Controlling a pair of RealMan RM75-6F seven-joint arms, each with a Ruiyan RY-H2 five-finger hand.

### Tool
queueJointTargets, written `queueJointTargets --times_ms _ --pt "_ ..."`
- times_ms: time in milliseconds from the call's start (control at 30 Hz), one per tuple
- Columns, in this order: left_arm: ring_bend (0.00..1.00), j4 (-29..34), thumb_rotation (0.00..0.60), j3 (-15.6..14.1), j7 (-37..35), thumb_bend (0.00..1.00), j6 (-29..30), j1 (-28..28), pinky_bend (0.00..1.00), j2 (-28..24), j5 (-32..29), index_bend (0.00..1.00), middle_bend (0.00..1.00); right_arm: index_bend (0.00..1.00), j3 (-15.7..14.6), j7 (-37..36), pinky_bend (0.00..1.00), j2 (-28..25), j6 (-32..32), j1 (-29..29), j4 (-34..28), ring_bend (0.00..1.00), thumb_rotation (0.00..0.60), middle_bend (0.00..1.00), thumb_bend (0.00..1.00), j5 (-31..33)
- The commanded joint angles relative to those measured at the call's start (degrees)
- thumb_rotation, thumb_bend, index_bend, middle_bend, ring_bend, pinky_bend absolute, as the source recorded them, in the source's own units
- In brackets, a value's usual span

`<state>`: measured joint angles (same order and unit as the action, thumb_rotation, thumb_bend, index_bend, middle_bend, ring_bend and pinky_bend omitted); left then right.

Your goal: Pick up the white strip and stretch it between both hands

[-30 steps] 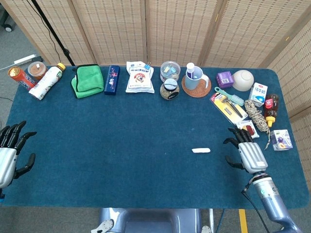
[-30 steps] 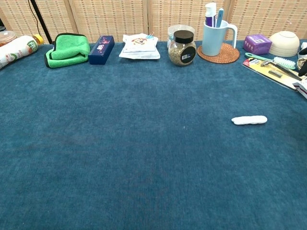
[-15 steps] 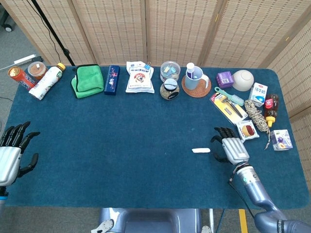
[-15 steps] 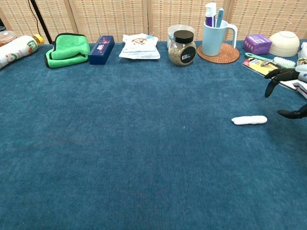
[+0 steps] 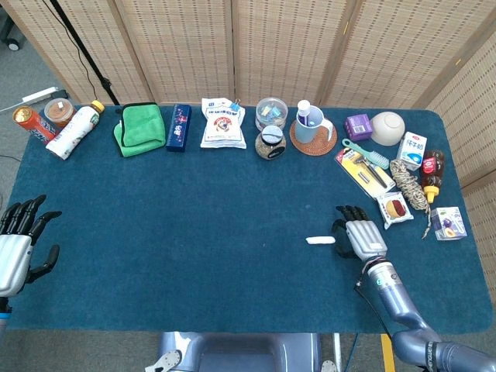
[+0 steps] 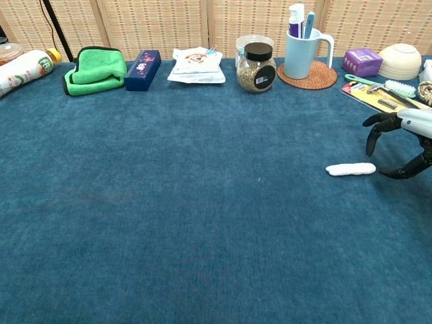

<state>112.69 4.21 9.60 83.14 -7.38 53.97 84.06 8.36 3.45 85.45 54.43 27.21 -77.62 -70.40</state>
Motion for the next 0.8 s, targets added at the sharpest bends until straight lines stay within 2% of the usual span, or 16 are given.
queueJointTargets --times_ms 33,800 --pt "0.04 -0.1 0.600 -0.1 -0.1 0.43 0.0 0.0 0.02 0.1 0.0 0.22 0.04 0.43 -0.1 0.3 0.00 0.6 0.2 0.0 0.4 0.00 0.600 0.11 0.37 0.4" --pt "0.04 -1.3 0.600 -0.2 -2.1 0.43 0.6 0.4 0.02 -0.3 -0.3 0.22 0.04 0.47 0.8 0.9 0.00 5.8 1.1 0.6 4.8 0.00 0.600 0.15 0.37 3.0"
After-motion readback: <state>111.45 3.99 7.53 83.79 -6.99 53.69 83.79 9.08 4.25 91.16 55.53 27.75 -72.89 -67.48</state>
